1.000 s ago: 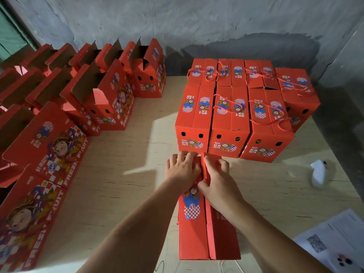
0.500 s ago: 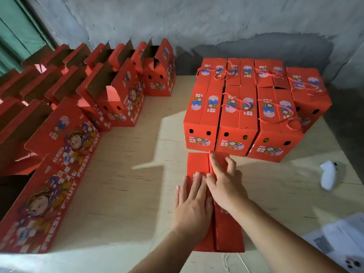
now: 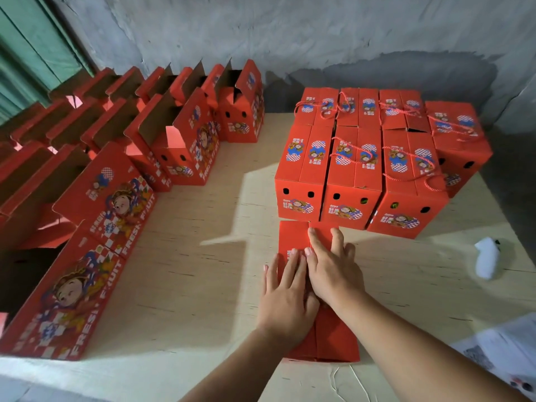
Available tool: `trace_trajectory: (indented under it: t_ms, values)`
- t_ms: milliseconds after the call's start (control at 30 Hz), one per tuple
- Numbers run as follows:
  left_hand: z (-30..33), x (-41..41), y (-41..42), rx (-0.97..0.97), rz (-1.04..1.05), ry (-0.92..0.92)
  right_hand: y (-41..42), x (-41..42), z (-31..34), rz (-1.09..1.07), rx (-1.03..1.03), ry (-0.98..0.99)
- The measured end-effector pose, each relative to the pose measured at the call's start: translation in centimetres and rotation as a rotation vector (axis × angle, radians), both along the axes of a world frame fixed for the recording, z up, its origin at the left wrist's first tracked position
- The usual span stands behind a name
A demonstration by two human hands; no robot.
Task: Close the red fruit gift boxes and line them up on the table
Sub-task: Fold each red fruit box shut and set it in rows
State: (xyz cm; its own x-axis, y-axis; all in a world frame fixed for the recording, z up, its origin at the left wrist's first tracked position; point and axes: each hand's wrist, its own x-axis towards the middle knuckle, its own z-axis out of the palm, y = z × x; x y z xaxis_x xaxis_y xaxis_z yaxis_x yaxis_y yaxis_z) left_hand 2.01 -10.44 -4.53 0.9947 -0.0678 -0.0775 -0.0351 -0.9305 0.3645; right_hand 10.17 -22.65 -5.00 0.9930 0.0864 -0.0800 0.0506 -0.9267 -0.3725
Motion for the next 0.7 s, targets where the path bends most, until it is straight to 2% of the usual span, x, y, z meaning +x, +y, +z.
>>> trace_trajectory:
  t_ms: [167,267,300,367,400,433,467,500,567,600,633,700]
  values:
    - [-0.5,-2.3,-1.0,0.139,0.148,0.053,0.8,-1.1,-0.6,-0.008,-0.158,-0.128]
    - [-0.7,-2.6,-1.0,0.021,0.148,-0.011,0.7,-0.5,-0.6,-0.003,-0.087,-0.163]
    - [-0.8,-2.6,-0.8,-0.088,0.113,-0.047,0.4,-0.2,-0.6,-0.013,0.027,-0.13]
    - [-0.5,-2.8,0.0,-0.542,0.152,-0.105,-1.1,0.0,0.0,-0.146,0.422,-0.048]
    - [-0.4,-3.1,0.5,-0.781,0.285,-0.103,-2.3,-0.2,-0.1,-0.282,0.6,0.012]
    - [-0.6,-3.4,1.1,-0.957,0.473,-0.036,-3.5,-0.8,-0.2,-0.431,0.684,0.107]
    - [-1.1,-3.6,1.6,-1.057,0.661,0.102,-4.7,-1.8,-0.7,-0.552,0.682,0.261]
    - [-1.7,-3.9,2.2,-1.111,0.796,0.324,-5.5,-3.2,-1.0,-0.619,0.664,0.456]
    - [-3.0,-4.5,3.3,-1.256,0.82,0.721,-5.5,-6.0,-1.1,-0.631,0.78,0.811]
    - [-3.2,-4.6,3.4,-1.346,0.785,0.775,-5.2,-6.8,-0.9,-0.617,0.878,0.889]
    - [-3.0,-4.3,3.3,-1.413,0.744,0.724,-5.0,-6.9,-0.8,-0.617,0.951,0.892]
    - [-1.8,-3.1,2.5,-1.441,0.761,0.511,-4.6,-6.1,-0.2,-0.695,1.037,0.813]
